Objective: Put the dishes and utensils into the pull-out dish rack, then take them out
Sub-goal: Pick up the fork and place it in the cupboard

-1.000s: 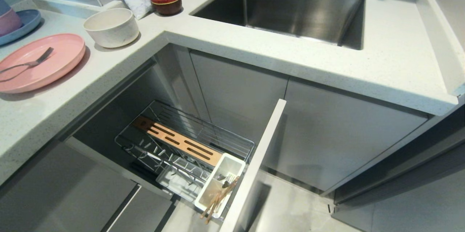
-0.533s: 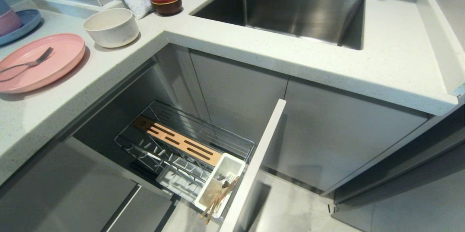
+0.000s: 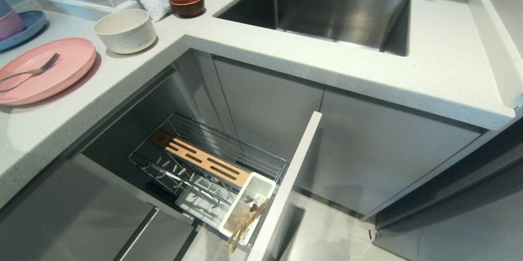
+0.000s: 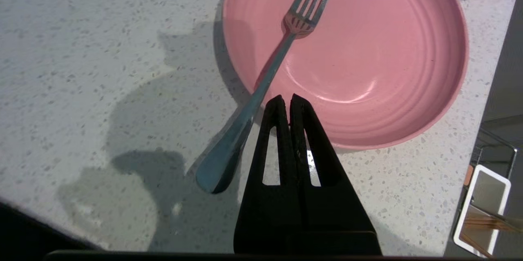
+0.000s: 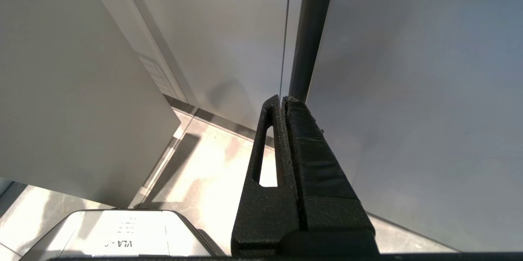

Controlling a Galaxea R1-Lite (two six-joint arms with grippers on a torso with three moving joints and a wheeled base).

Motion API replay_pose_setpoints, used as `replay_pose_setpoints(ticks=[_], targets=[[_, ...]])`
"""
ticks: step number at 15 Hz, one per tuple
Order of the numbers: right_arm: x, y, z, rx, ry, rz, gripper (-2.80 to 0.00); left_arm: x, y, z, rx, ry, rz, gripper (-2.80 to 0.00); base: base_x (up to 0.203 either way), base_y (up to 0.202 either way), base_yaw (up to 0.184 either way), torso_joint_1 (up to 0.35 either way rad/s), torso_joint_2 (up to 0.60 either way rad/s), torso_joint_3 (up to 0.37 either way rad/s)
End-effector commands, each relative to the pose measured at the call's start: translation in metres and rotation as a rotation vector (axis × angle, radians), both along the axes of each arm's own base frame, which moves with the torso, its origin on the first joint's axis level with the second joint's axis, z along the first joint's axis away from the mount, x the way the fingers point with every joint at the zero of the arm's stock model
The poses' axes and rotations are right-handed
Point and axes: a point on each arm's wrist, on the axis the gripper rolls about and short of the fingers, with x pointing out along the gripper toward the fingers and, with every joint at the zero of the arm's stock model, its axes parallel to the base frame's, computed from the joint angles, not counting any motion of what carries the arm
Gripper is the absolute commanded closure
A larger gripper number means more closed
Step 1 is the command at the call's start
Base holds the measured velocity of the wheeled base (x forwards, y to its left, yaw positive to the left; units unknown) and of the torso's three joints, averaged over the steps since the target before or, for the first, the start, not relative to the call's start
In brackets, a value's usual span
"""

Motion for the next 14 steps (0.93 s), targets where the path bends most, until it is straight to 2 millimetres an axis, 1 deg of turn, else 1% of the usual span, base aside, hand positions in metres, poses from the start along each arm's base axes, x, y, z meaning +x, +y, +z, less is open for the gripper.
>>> replay_pose_setpoints(ticks=[1,4,5,8,10,11,14], targets=[[0.0,0.0,-0.001,0.0,-0.002,0.0,0.0,0.008,0.011,-0.01,-0.032,0.007,-0.024,0.0,0.0,0.0,0.0,0.0,0.0,0.0],[0.0,0.0,-0.001,0.0,-0.002,0.0,0.0,0.014,0.017,-0.017,-0.044,0.009,-0.044,0.0,0.0,0.0,0.0,0.0,0.0,0.0],[0.0,0.0,-0.001,0.0,-0.002,-0.001,0.0,0.015,0.017,-0.017,-0.047,0.009,-0.049,0.0,0.0,0.0,0.0,0.0,0.0,0.0],[0.0,0.0,-0.001,0.0,-0.002,-0.001,0.0,0.029,0.016,-0.025,-0.075,0.022,-0.098,0.0,0.0,0.0,0.0,0.0,0.0,0.0],[0.0,0.0,-0.001,0.0,-0.002,0.0,0.0,0.035,0.016,-0.028,-0.09,0.028,-0.117,0.0,0.0,0.0,0.0,0.0,0.0,0.0],[0.0,0.0,-0.001,0.0,-0.002,-0.001,0.0,0.037,0.015,-0.03,-0.094,0.032,-0.125,-2.8,0.0,0.0,0.0,0.0,0.0,0.0],[0.0,0.0,-0.001,0.0,-0.002,0.0,0.0,0.037,0.012,-0.028,-0.095,0.027,-0.136,-2.8,0.0,0.0,0.0,0.0,0.0,0.0]])
